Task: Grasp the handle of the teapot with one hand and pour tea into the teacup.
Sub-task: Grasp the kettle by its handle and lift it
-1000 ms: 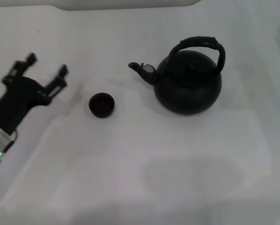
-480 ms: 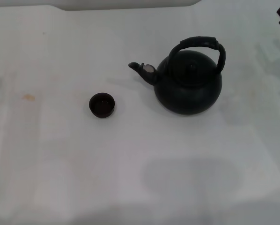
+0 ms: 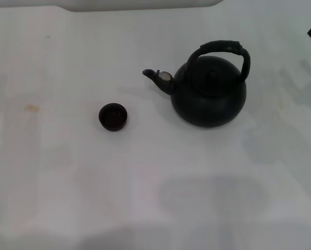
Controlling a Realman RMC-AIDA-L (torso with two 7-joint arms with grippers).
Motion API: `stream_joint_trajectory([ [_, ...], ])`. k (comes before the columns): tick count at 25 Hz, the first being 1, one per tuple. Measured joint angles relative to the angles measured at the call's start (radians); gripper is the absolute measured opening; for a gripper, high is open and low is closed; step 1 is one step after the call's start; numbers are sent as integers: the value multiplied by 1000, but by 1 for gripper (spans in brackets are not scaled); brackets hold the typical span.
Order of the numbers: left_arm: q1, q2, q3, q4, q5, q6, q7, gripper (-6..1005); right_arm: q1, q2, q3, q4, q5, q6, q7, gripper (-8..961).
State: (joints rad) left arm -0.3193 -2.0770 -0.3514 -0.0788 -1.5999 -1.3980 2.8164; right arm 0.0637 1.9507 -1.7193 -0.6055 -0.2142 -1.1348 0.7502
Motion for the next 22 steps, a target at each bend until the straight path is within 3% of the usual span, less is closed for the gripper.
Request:
stream_joint_trajectory([
  [5,-8,0,0,8,-1,12,0,872,-135,8,0,-264,-150,192,38,656],
  [12,-9,0,0,16,-2,13,0,871,-301,56,-21,-547,-358,385,128,656],
  [22,-7,0,0,22,-2,12,-1,870,-349,59,-138,-675,-440,519,210,656],
])
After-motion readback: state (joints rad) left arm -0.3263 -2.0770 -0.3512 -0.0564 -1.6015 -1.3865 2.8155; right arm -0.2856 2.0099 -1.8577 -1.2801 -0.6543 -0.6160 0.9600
